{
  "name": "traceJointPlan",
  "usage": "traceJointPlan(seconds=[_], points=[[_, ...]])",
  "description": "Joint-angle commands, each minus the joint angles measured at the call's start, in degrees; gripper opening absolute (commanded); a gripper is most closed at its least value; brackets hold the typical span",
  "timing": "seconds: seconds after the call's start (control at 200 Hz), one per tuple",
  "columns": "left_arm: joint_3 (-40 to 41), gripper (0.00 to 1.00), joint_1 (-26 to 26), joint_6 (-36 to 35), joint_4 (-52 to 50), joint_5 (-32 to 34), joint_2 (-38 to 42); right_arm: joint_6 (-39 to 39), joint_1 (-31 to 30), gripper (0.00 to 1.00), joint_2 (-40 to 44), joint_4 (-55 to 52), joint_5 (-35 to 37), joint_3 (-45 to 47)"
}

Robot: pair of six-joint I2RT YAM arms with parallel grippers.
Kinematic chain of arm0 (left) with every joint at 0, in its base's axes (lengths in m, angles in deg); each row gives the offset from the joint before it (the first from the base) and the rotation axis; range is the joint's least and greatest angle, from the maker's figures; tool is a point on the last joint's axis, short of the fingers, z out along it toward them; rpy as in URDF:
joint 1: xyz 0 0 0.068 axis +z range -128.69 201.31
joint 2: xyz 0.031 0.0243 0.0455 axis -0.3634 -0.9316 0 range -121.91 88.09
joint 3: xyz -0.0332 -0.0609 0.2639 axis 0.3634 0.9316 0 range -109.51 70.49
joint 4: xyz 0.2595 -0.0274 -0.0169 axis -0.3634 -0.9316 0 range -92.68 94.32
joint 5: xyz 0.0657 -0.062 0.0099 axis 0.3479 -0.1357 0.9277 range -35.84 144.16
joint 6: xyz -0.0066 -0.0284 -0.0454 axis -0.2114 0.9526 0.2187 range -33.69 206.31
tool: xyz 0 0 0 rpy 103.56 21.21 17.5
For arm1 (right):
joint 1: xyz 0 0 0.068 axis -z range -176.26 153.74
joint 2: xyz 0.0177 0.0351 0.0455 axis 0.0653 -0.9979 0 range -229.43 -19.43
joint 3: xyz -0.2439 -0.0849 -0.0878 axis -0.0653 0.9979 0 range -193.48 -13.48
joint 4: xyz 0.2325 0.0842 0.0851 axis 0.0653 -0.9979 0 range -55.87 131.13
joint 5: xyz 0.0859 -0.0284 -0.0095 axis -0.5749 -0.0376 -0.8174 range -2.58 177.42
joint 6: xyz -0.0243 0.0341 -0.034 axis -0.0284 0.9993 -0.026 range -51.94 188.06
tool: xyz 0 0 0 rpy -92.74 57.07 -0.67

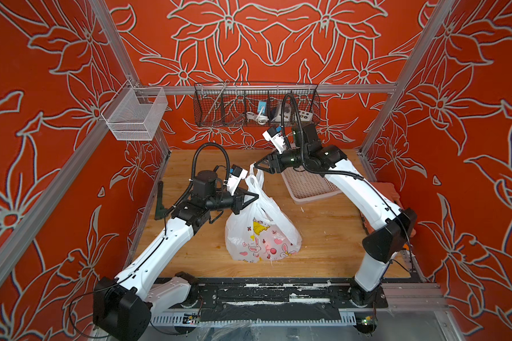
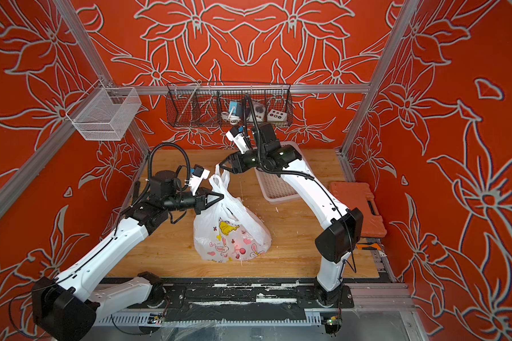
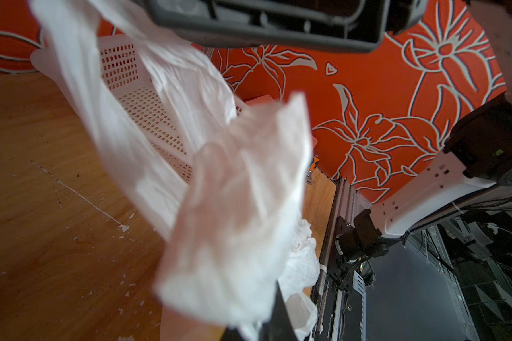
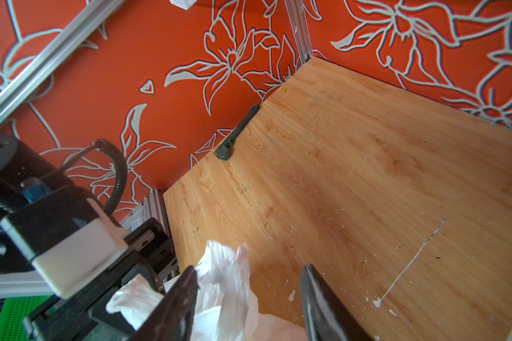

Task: Place the oranges into plastic bags & tie knots
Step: Tie the plastic bag at the center of the board.

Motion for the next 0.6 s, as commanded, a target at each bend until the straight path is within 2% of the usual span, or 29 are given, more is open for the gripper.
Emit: traceJointPlan(seconds=[0.0, 0.135, 0.255, 0.295, 0.42, 0.595], points=[[0.3, 0.0, 0.11, 0.12, 1.6, -0.25, 0.58, -0.26, -0.78, 0.61, 0.76, -0.37, -0.88, -0.89], [0.22, 0.0, 0.11, -0.03, 1.54, -0.16, 0.74, -0.32, -1.0, 0.63, -1.64, -2.42, 2.31, -3.13], [0.3, 0.0, 0.13, -0.49, 1.17, 0.1, 0.83, 0.07, -1.02, 0.65, -3.98, -3.07, 1.58, -5.12], [0.3, 0.0, 0.11, -0.57, 1.13, 0.26, 0.82, 0.25, -0.99, 0.62, -4.57, -3.21, 1.26, -5.7], [0.48, 0.0, 0.11, -0.67, 1.31, 0.37, 0.75, 0.63, -1.02, 0.5, -6.01, -3.51, 1.34, -7.57], [0.87, 0.0, 0.11, -0.13, 2.58, 1.52, 0.65, -0.78, -0.67, 0.17, -6.63, -6.17, 2.82, -10.76]])
